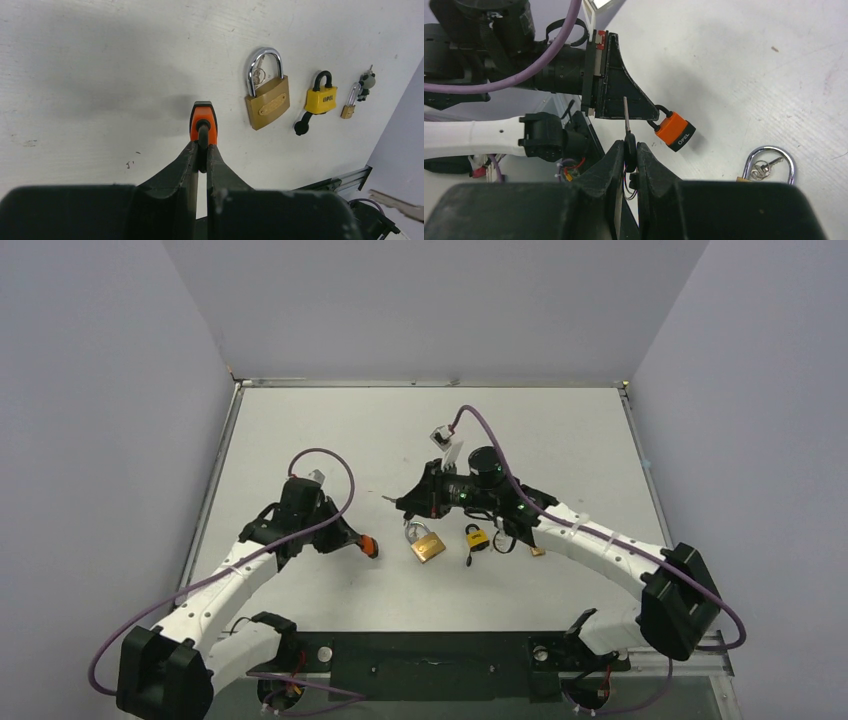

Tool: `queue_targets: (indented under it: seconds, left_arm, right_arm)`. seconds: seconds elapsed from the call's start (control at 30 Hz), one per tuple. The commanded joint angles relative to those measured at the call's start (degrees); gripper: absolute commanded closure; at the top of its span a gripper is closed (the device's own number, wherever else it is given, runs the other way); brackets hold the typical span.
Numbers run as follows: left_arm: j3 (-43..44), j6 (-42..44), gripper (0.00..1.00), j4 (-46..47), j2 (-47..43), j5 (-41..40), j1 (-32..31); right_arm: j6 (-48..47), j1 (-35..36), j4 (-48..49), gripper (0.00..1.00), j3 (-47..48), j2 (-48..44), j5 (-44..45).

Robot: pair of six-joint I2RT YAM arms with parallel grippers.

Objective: Lock with the key
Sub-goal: Place the lock at the center of the board.

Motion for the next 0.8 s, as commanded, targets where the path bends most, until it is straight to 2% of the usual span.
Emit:
queue_targets:
  seconds: [0.0,0.17,0.37,0.77]
  left_arm:
    - [-3.64,-4.31,1.00,12.48,1.33,1.45,0.67]
    - [-7.39,-4.20,1.00,16.88,3.51,2.71,1.62]
    - [-11.13,-2.63,1.00,22.67,7.67,9.09,5.21]
    - [-2.33,8.80,1.00,9.81,15.56,2.06,7.30]
  right_arm:
    - [-0.44,2.80,1.37,1.00,3.03,4.29,5.28]
    - [0.11,4.67,0.37,1.00,5.84,11.70,7.12]
    - [0.45,6.52,-0.56,1.00,9.53,19.31,9.13]
    - [-2.30,7.08,-5.10,1.00,18.05,29.37,16.17]
